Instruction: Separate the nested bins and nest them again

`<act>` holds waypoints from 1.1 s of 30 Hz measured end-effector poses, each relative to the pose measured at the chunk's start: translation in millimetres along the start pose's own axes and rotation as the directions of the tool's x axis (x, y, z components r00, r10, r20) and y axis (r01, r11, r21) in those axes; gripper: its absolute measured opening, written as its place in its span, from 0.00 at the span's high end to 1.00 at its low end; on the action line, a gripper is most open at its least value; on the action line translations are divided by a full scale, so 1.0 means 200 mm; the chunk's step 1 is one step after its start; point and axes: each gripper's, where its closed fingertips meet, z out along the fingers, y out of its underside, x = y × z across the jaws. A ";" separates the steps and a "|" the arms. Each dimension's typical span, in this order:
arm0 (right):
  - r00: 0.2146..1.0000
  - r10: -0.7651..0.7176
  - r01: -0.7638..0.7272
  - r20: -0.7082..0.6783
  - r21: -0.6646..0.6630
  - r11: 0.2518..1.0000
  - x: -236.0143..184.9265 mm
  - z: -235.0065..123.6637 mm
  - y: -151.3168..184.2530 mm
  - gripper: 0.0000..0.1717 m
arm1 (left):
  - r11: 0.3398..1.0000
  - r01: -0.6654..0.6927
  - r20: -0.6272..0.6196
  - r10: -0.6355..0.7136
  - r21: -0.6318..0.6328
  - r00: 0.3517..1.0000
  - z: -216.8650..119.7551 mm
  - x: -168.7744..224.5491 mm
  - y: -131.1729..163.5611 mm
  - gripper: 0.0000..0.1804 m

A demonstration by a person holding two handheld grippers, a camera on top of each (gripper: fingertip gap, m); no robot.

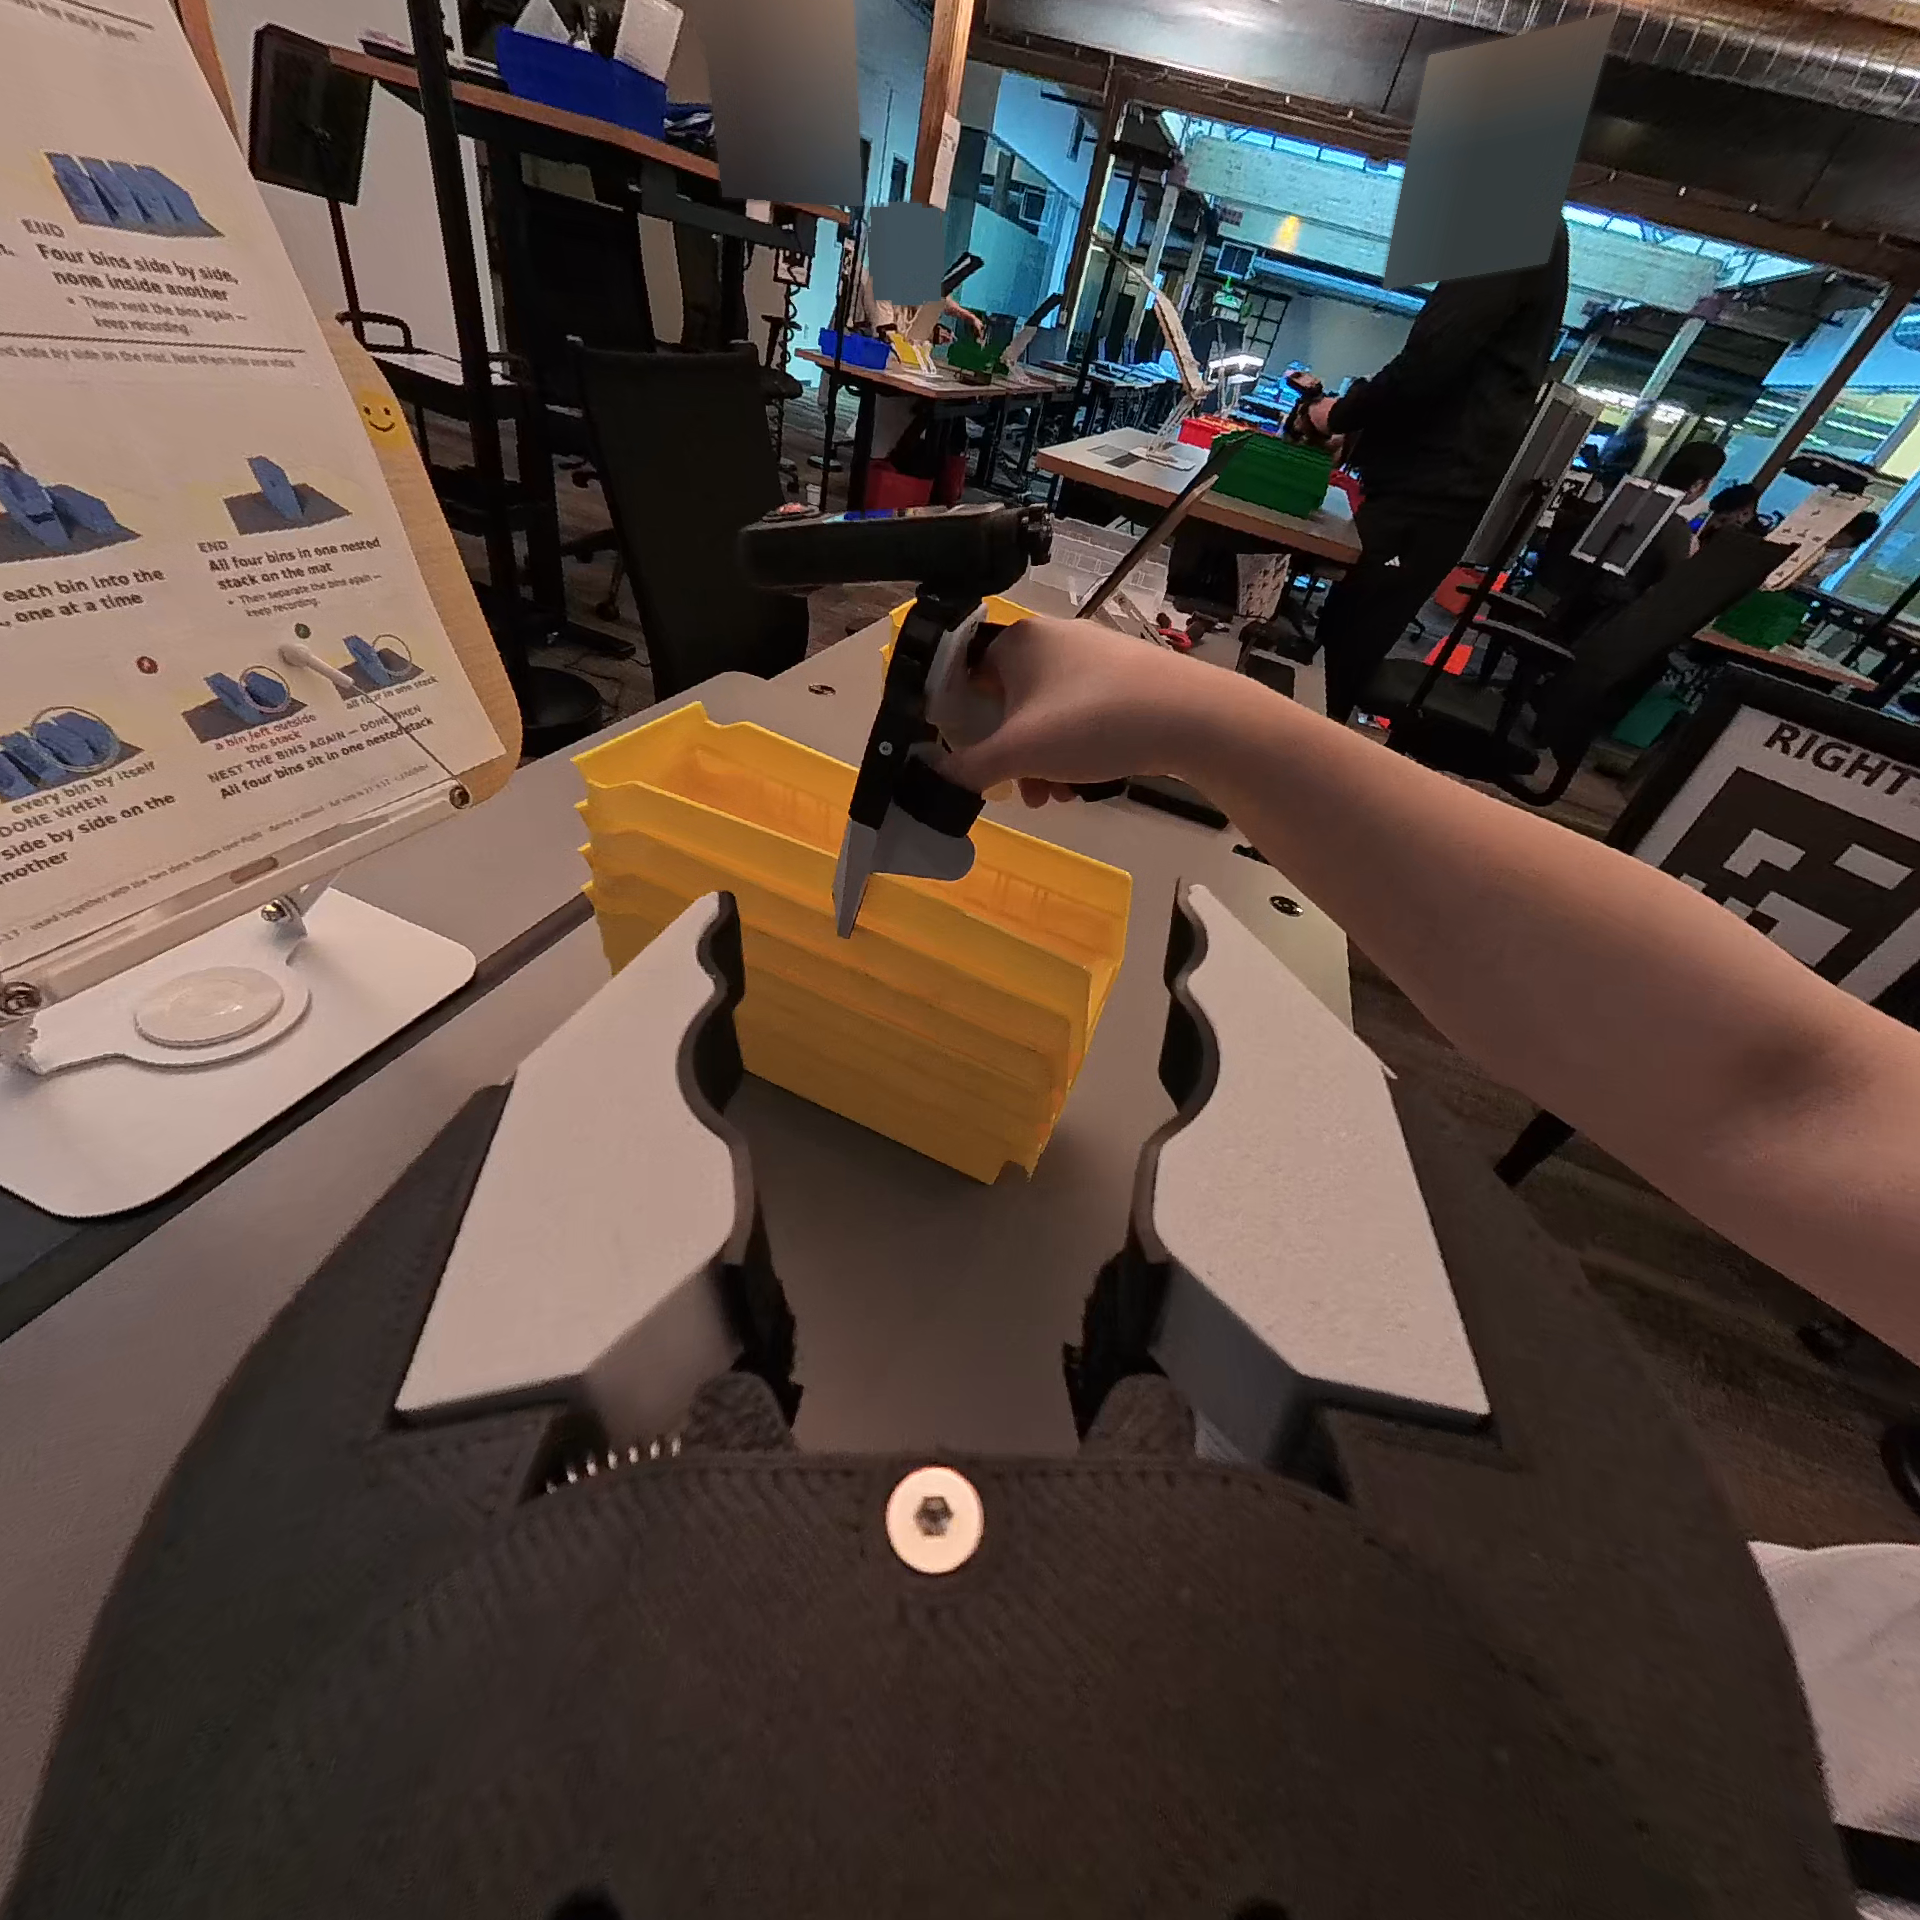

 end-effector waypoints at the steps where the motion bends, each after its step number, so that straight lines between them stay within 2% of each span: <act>1: 1.000 0.001 -0.001 0.000 0.001 1.000 0.00 0.00 0.00 0.36 | 1.000 0.000 0.001 0.000 -0.002 1.000 0.00 0.00 0.00 0.55; 7: 1.000 0.002 -0.002 -0.003 0.001 1.000 0.00 -0.04 0.00 0.35 | 1.000 -0.002 0.008 0.002 -0.017 1.000 0.01 -0.01 0.01 0.55; 11: 1.000 0.002 -0.002 -0.007 0.024 1.000 -0.01 -0.12 -0.01 0.34 | 1.000 0.007 0.022 -0.007 -0.022 1.000 0.00 -0.03 0.02 0.55; 18: 1.000 -0.013 0.014 -0.005 0.102 0.995 0.04 -0.50 -0.03 0.35 | 1.000 0.023 0.044 -0.022 -0.016 0.999 -0.01 -0.07 0.02 0.55; 21: 1.000 -0.003 0.005 -0.014 0.150 0.989 0.15 -0.67 -0.01 0.35 | 0.999 0.026 0.052 -0.025 -0.019 0.998 0.00 -0.08 0.02 0.55; 24: 0.999 0.041 -0.039 -0.009 0.195 0.980 0.30 -0.77 0.01 0.36 | 0.999 0.026 0.059 -0.023 -0.036 0.998 0.03 -0.09 0.04 0.55; 28: 0.996 0.084 -0.078 -0.015 0.221 0.972 0.54 -0.74 0.05 0.36 | 0.997 0.024 0.062 -0.020 -0.071 0.998 0.09 -0.09 0.08 0.55; 33: 0.990 0.141 -0.138 0.005 0.232 0.963 0.80 -0.48 0.09 0.37 | 0.993 0.015 0.060 -0.008 -0.120 0.998 0.17 -0.08 0.13 0.55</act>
